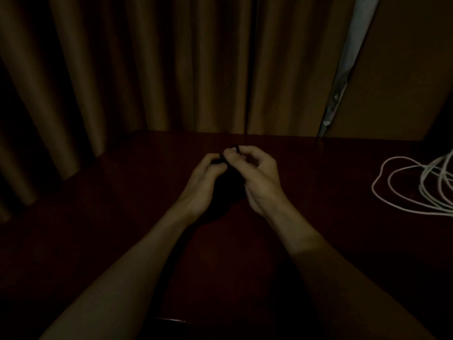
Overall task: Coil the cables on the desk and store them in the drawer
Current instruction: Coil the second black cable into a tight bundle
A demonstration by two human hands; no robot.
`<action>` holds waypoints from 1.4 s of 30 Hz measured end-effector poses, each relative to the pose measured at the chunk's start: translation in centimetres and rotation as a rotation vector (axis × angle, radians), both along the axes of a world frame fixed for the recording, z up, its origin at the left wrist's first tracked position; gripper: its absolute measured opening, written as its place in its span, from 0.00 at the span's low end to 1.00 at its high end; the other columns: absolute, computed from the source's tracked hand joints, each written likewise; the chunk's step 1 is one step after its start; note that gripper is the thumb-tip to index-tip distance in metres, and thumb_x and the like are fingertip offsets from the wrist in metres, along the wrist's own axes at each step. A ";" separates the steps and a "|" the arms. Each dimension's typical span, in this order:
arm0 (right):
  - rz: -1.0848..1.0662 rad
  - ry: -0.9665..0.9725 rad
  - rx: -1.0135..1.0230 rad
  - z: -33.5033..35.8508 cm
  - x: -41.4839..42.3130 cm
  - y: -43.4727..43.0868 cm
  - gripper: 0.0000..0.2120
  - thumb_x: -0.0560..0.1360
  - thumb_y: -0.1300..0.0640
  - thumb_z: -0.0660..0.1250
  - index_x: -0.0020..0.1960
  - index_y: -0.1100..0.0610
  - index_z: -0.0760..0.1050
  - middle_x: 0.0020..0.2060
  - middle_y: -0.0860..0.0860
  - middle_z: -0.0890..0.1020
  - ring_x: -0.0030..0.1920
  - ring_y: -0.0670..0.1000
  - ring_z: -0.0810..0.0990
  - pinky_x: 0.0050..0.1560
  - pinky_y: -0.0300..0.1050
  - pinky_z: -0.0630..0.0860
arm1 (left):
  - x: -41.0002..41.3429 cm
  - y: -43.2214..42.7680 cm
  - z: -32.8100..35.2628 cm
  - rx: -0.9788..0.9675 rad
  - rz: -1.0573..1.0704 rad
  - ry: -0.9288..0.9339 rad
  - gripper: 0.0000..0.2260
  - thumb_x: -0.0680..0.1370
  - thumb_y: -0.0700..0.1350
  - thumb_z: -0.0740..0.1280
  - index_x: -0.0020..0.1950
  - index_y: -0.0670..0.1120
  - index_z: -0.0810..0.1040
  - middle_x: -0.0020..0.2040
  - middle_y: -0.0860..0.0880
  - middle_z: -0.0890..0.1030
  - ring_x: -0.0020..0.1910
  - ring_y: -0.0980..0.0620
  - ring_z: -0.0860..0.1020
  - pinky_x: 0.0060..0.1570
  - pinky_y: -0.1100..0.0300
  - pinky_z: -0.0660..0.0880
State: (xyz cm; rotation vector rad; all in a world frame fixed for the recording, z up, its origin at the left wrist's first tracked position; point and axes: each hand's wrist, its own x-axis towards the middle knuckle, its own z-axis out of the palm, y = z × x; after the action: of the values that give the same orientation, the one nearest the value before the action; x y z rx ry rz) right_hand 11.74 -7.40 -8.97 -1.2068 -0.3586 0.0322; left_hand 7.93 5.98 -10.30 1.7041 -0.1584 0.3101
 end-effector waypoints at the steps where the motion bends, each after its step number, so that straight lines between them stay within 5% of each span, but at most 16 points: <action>1: 0.031 0.051 0.079 0.1 0.0 -0.1 0.08 0.79 0.60 0.71 0.55 0.64 0.81 0.45 0.56 0.85 0.48 0.53 0.85 0.48 0.45 0.81 | 0.0 0.0 0.0 -0.035 0.015 0.001 0.14 0.82 0.57 0.63 0.62 0.51 0.78 0.54 0.54 0.85 0.55 0.55 0.83 0.56 0.56 0.78; 8: 0.066 0.235 0.176 -0.1 0.5 -0.3 0.19 0.77 0.76 0.57 0.64 0.64 0.76 0.62 0.66 0.80 0.62 0.62 0.82 0.61 0.53 0.82 | 0.0 -0.3 0.1 0.047 0.094 -0.126 0.09 0.81 0.46 0.71 0.61 0.48 0.81 0.52 0.53 0.85 0.51 0.58 0.84 0.47 0.67 0.78; 15: 0.218 0.434 0.211 -0.1 1.0 -1.1 0.11 0.80 0.71 0.64 0.60 0.68 0.79 0.55 0.61 0.84 0.56 0.54 0.83 0.67 0.47 0.77 | -0.1 0.1 0.3 0.038 0.130 -0.168 0.08 0.80 0.43 0.73 0.58 0.47 0.81 0.49 0.56 0.84 0.49 0.60 0.83 0.46 0.66 0.78; 24: 0.154 0.246 -0.076 0.5 0.7 -1.8 0.15 0.80 0.66 0.66 0.55 0.48 0.84 0.48 0.48 0.88 0.48 0.48 0.82 0.40 0.39 0.72 | -0.1 -0.3 0.3 0.006 0.167 -0.170 0.08 0.80 0.42 0.72 0.59 0.47 0.81 0.51 0.55 0.84 0.49 0.64 0.83 0.45 0.71 0.77; 29: 0.126 0.213 -0.104 0.7 0.9 -1.7 0.15 0.79 0.68 0.64 0.52 0.52 0.85 0.44 0.48 0.88 0.46 0.47 0.84 0.40 0.38 0.73 | 0.2 -0.4 0.0 -0.042 0.199 -0.118 0.09 0.80 0.46 0.72 0.60 0.50 0.81 0.53 0.54 0.84 0.50 0.60 0.84 0.45 0.67 0.79; 33: 0.132 0.159 -0.142 0.4 1.1 -1.6 0.15 0.79 0.70 0.64 0.60 0.59 0.83 0.47 0.53 0.86 0.43 0.47 0.82 0.39 0.37 0.75 | 0.4 0.1 0.0 -0.076 0.223 -0.099 0.07 0.81 0.47 0.71 0.59 0.51 0.82 0.52 0.54 0.85 0.51 0.57 0.84 0.47 0.63 0.80; 42: 0.136 0.026 -0.088 0.3 1.0 -2.1 0.15 0.79 0.72 0.65 0.56 0.55 0.84 0.48 0.53 0.88 0.47 0.48 0.86 0.48 0.39 0.81 | 0.4 0.6 0.2 -0.074 0.122 -0.008 0.04 0.81 0.47 0.71 0.53 0.52 0.85 0.48 0.51 0.87 0.47 0.48 0.86 0.48 0.49 0.82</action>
State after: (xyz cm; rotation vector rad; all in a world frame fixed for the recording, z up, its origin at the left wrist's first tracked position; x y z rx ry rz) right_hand 12.77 -9.48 -8.68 -1.2667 -0.4195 0.1824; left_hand 8.36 6.55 -10.12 1.6429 -0.0483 0.4081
